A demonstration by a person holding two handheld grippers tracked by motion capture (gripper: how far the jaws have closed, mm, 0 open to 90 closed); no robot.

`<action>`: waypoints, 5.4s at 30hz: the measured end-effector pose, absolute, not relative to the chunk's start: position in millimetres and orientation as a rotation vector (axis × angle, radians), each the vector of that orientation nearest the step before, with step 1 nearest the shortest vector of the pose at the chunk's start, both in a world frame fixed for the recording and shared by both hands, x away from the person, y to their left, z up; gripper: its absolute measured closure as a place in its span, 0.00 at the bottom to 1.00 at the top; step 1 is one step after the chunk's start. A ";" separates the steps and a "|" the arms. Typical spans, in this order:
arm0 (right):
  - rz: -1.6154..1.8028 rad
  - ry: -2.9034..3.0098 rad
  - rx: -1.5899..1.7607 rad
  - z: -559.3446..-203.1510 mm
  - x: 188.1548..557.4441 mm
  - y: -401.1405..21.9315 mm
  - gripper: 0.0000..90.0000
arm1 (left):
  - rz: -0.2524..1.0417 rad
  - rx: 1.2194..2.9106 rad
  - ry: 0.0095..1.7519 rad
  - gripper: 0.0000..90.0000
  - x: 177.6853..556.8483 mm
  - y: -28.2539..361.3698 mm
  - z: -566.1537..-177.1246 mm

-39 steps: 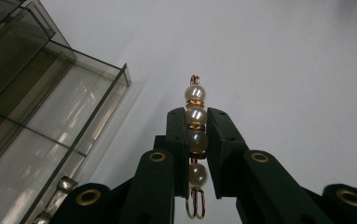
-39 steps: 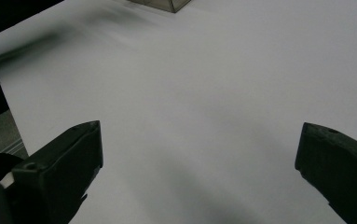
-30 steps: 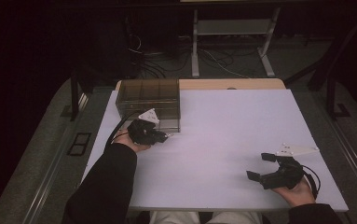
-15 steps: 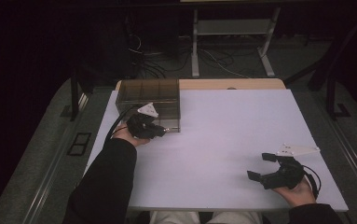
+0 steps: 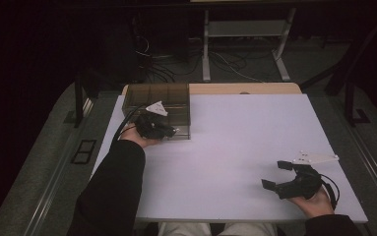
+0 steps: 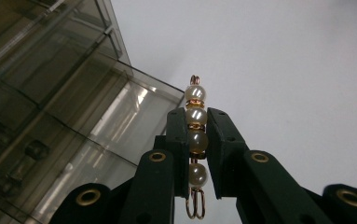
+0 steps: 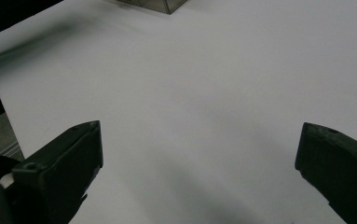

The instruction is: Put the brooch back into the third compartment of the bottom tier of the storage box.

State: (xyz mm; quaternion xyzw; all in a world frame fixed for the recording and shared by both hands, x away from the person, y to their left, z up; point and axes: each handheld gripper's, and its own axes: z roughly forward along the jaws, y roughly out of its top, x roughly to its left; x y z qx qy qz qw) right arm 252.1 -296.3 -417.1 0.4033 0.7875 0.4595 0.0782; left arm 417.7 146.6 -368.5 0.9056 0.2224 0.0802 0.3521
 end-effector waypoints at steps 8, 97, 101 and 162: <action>1.377 2.358 1.209 -417.4 252.2 -298.0 0.00 | 0.205 2.315 0.587 0.87 426.8 146.3 -370.3; 1.365 2.369 1.213 -419.0 250.9 -300.2 0.00 | 0.172 2.281 0.740 0.84 469.1 135.3 -428.9; 1.364 2.369 1.217 -419.0 250.9 -300.1 0.00 | 0.159 2.287 0.750 0.81 468.0 135.3 -428.5; 1.380 2.356 1.206 -415.9 248.2 -299.0 0.00 | 0.110 2.169 0.728 0.00 400.6 138.0 -374.5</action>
